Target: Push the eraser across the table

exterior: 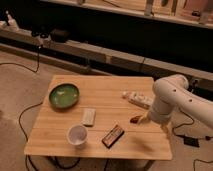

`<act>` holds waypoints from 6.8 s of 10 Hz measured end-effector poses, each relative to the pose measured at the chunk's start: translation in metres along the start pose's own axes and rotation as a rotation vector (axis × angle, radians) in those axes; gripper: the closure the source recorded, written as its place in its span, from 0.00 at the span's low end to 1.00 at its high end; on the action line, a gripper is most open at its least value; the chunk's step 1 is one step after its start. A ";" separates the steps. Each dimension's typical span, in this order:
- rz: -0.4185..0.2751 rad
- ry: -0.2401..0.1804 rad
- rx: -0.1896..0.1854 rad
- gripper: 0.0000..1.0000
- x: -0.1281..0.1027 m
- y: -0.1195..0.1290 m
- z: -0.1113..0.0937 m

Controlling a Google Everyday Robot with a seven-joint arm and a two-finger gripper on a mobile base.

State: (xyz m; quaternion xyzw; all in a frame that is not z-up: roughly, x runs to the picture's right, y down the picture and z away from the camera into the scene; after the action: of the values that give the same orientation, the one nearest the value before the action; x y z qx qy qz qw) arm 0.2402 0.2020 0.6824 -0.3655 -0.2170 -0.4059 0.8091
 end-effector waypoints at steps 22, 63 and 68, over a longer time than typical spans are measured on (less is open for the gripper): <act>-0.001 0.000 0.000 0.20 0.000 0.000 0.000; 0.150 -0.229 0.158 1.00 -0.059 -0.137 0.149; 0.145 -0.210 0.183 1.00 -0.051 -0.161 0.149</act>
State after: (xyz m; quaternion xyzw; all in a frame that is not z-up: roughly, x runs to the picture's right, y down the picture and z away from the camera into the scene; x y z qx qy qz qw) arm 0.0718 0.2768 0.8114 -0.3456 -0.3097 -0.2846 0.8388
